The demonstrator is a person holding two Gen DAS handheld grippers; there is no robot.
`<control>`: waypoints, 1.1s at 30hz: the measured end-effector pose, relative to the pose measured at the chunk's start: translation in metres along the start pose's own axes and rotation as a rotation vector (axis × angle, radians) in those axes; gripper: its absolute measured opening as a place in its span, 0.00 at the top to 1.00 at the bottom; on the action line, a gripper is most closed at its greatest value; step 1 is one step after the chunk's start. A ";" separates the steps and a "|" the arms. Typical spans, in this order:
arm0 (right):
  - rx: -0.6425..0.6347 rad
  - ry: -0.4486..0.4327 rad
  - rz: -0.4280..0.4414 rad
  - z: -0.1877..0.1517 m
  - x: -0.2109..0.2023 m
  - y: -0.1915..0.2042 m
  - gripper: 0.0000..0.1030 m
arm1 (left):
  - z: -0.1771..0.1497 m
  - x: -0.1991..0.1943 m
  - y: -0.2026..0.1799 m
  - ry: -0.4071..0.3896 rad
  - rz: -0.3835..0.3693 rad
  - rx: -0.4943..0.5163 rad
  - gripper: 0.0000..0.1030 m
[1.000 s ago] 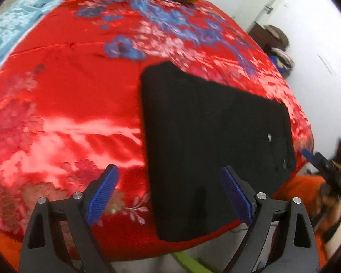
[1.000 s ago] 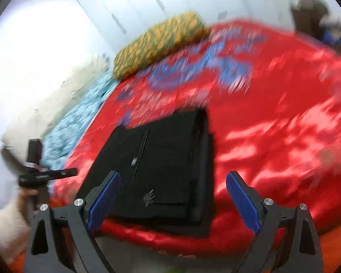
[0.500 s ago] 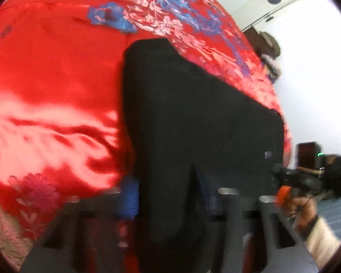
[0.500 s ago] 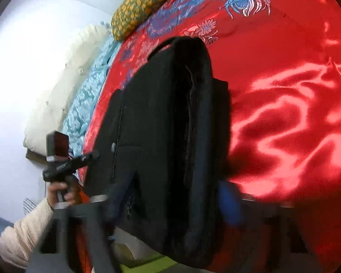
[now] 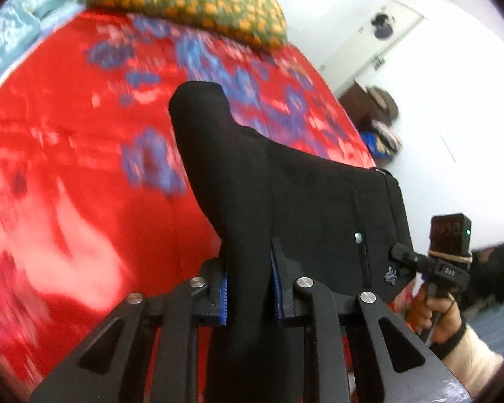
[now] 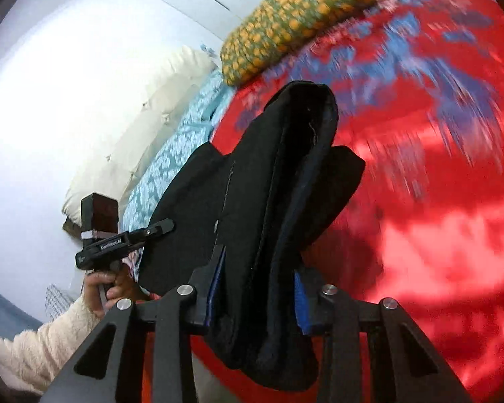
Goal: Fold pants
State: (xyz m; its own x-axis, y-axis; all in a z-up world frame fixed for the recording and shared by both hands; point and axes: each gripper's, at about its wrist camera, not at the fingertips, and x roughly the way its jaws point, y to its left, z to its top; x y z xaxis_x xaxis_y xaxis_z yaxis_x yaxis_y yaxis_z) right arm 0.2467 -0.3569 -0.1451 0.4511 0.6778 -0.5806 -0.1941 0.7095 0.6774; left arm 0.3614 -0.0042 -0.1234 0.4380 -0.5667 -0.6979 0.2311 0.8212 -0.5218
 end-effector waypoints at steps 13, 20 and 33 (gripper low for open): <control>-0.070 -0.085 -0.568 -0.027 -0.001 0.004 0.00 | -0.081 -0.017 -0.016 -0.159 0.597 0.245 0.09; -0.268 -0.228 -0.810 -0.084 -0.041 0.120 0.00 | -0.108 -0.063 -0.076 -0.166 0.522 0.170 0.05; -0.330 -0.277 -0.852 -0.129 -0.063 0.223 0.00 | -0.143 -0.133 -0.118 -0.153 0.578 0.112 0.05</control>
State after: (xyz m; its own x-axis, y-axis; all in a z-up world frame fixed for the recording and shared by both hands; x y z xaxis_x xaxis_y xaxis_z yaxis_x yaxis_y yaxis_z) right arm 0.0622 -0.2167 -0.0158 0.7363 -0.1315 -0.6638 0.0778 0.9909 -0.1100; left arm 0.1519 -0.0355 -0.0390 0.6377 -0.0175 -0.7701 0.0049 0.9998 -0.0186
